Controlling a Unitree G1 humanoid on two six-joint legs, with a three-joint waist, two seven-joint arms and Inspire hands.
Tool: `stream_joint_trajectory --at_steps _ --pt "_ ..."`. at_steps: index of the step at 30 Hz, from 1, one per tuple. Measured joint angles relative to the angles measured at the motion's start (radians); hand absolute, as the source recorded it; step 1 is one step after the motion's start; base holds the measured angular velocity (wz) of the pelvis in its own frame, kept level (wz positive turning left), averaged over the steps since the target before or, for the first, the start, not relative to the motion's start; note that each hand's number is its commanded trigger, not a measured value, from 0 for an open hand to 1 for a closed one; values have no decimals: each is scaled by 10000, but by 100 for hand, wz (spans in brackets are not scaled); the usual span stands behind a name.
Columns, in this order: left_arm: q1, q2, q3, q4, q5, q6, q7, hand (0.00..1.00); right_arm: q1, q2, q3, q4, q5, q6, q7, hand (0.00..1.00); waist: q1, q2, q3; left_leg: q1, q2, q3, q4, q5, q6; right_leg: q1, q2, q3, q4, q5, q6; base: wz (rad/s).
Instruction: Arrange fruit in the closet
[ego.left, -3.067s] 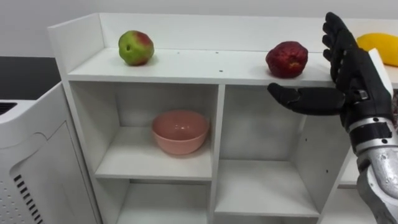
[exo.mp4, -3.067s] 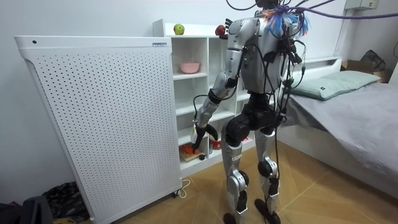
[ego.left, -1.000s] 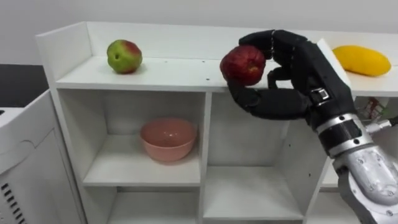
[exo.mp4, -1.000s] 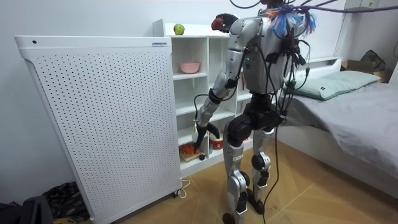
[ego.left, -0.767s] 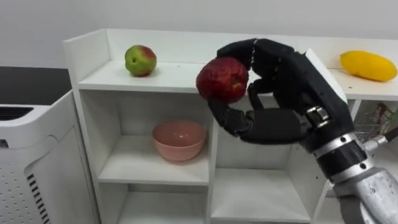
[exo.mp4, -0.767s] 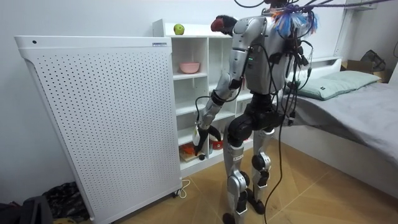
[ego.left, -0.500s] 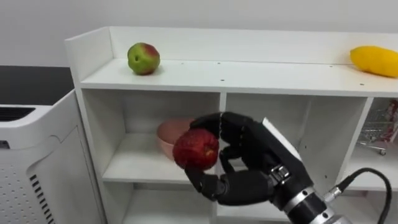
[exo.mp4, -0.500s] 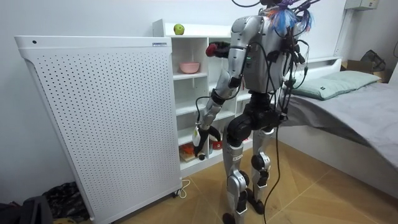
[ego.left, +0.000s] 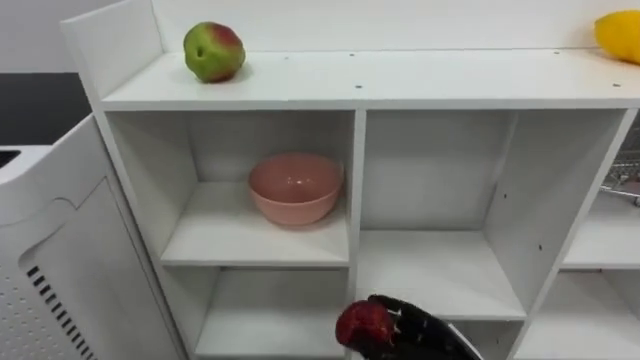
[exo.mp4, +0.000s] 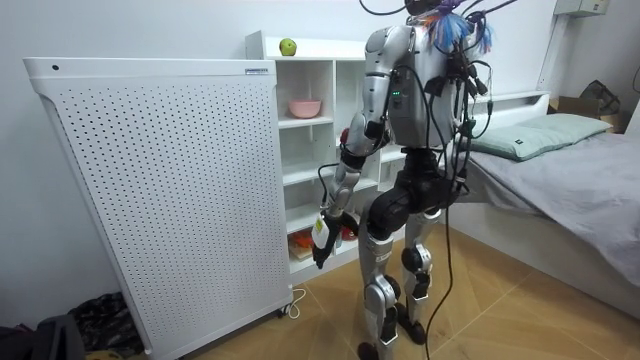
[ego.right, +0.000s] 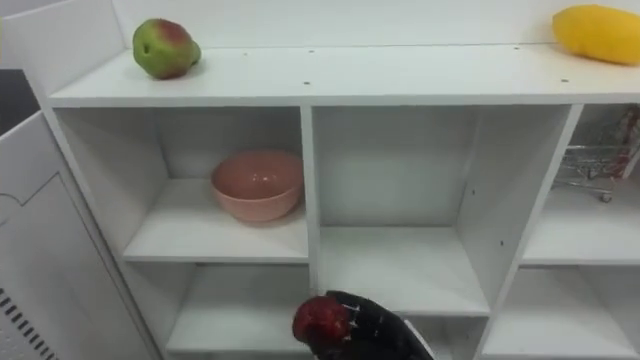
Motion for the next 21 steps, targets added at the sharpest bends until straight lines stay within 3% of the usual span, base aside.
stream_joint_trajectory --at_steps 3,5,7,11,17,21 --pt "-257 -51 -95 64 -175 67 180 0 -494 151 -212 1291 1187 -41 -352 100 49 15 36 -749 -143 45 342 12 24 -830 -213 25 547 -50 -10 2" --pt "-482 -70 -223 134 -204 119 206 0 -767 163 -210 1749 2071 -44 -407 100 91 15 104 -1206 -218 131 593 12 25 -1357 -340 62 882 -99 -36 0" --pt "-857 -173 -409 210 -253 158 282 0 -1536 216 -222 2863 3184 -43 -412 100 133 -27 288 -1762 -315 331 897 19 42 -2021 -475 258 1334 -179 -54 -5" --pt "-1155 -267 -401 300 -827 152 443 0 -2193 290 -602 3702 4079 -40 -413 100 270 -61 324 -2751 -362 555 1399 31 78 -3142 -568 581 1869 -248 -66 -3" --pt "-1493 -185 -606 379 -2480 252 842 0 -3192 258 -1026 4652 5786 -27 -627 100 395 -177 405 -4511 -527 525 2584 -29 57 -4815 -841 581 2937 -359 -271 12" --pt "-1752 -54 -793 387 -3933 187 995 0 -3969 260 -1283 4709 6590 -35 -1032 100 453 -249 451 -5959 -492 397 3885 -418 2 -6044 -873 569 3892 -562 -270 9"
